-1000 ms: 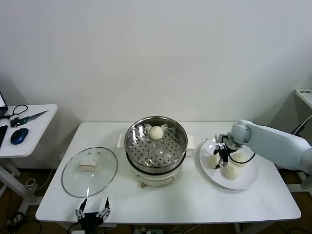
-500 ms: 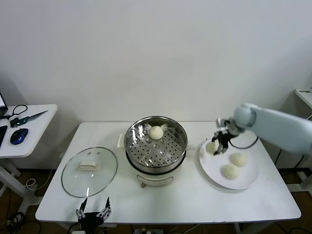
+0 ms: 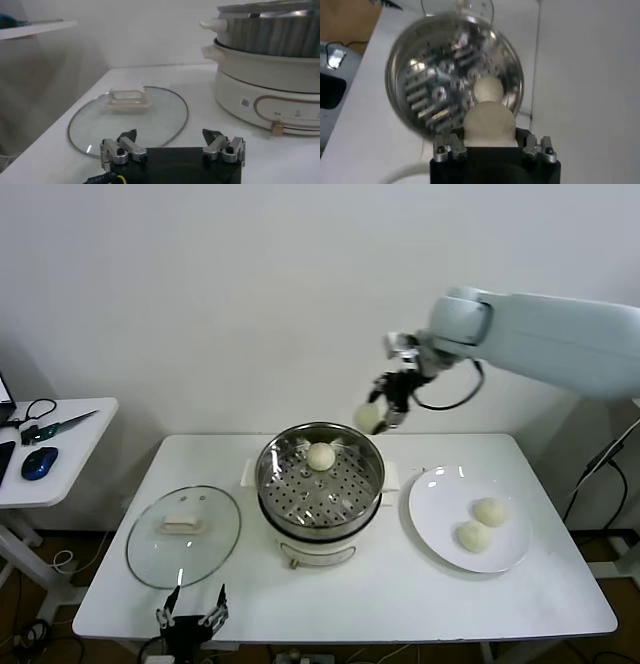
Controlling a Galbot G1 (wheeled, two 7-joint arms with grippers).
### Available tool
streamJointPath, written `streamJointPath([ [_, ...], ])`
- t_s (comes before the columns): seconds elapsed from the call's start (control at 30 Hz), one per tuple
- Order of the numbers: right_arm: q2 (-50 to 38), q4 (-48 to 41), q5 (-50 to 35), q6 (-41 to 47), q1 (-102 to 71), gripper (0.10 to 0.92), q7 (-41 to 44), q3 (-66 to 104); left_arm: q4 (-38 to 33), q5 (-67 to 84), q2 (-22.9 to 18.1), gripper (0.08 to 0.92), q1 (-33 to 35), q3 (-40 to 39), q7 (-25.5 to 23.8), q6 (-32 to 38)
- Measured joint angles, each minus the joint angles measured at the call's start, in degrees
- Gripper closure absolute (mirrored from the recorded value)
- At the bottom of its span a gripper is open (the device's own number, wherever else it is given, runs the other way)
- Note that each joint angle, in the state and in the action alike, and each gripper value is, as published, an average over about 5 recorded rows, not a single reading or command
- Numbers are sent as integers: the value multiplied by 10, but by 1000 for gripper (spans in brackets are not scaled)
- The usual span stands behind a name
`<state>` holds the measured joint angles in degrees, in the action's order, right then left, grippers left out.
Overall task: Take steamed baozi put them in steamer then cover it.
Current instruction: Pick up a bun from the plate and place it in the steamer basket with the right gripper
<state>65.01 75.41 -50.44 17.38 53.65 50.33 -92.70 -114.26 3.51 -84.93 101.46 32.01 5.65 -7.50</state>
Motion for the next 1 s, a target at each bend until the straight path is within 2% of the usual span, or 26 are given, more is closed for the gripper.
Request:
streamJointPath([
  [0.33, 96, -22, -11, 36, -71, 355, -55, 4, -10, 3, 0, 177, 7, 6, 0, -1],
  [0.93, 155, -89, 26, 70, -185, 356, -112, 28, -10, 2, -4, 177, 4, 3, 0, -4],
  [1.0, 157, -93, 28, 73, -190, 331, -116, 30, -10, 2, -4, 177, 4, 3, 0, -4],
])
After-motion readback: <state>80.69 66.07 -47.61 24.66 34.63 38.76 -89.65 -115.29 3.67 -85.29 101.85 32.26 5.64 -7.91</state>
